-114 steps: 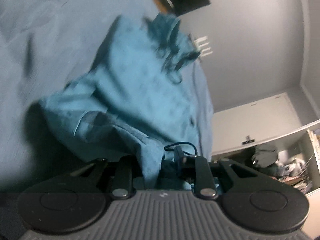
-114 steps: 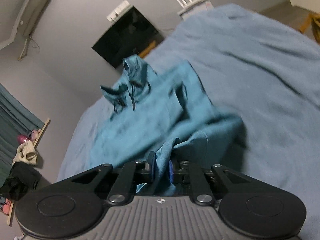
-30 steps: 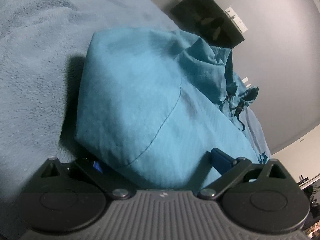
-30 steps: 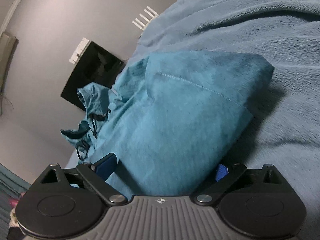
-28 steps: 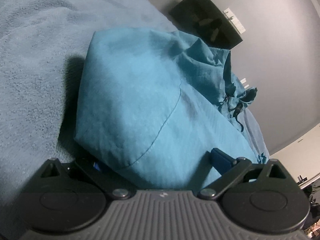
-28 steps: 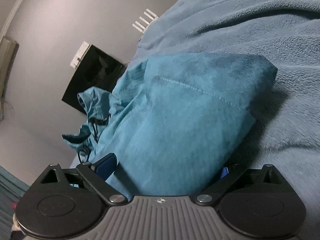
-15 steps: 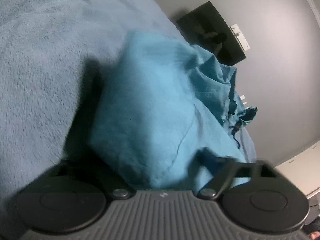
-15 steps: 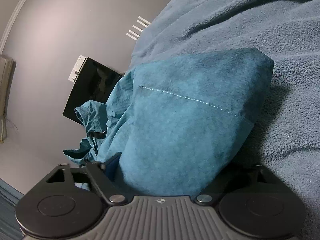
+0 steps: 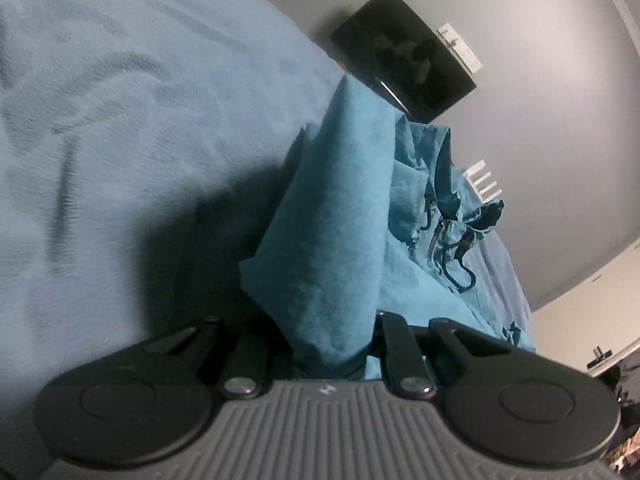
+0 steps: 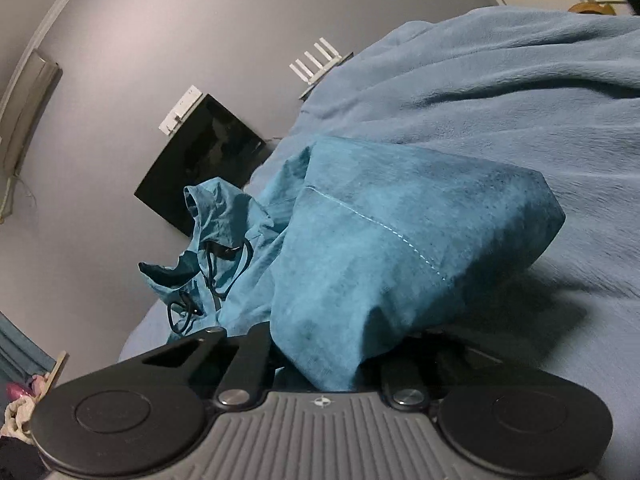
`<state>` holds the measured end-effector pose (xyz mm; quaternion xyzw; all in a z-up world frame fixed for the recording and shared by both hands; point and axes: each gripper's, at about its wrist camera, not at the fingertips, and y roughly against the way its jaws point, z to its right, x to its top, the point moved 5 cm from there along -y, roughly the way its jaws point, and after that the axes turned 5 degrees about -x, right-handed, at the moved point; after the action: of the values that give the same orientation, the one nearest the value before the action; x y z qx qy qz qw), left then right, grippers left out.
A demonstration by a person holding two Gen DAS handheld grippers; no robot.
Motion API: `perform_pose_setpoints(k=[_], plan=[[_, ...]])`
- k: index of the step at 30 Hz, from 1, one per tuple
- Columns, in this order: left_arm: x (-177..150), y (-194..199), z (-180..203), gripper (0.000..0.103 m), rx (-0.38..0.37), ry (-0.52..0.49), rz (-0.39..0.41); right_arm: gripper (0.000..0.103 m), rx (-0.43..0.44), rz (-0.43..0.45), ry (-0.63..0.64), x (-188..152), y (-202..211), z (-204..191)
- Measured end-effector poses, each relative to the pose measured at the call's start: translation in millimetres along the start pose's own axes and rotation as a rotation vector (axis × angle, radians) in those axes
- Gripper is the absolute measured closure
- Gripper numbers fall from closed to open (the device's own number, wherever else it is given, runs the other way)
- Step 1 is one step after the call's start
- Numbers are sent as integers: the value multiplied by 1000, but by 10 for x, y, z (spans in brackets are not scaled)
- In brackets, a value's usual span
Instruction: Fold large clothes
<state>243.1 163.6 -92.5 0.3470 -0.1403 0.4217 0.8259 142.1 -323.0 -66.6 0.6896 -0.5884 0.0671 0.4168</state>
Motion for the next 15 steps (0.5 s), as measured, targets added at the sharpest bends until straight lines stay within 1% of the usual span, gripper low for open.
perform_pose_setpoints(k=[5, 7, 10, 15], plan=[[-96, 384, -47, 93, 39, 19, -36, 90, -12, -20, -5, -22, 337, -61], [-122, 527, -54, 93, 53, 32, -46, 90, -30, -47, -13, -57, 453, -63], [-150, 743, -8, 93, 80, 24, -69, 90, -50, -89, -33, -118, 630, -51], [-233, 1114, 71, 93, 114, 25, -110, 90, -68, -136, -21, -154, 943, -59]])
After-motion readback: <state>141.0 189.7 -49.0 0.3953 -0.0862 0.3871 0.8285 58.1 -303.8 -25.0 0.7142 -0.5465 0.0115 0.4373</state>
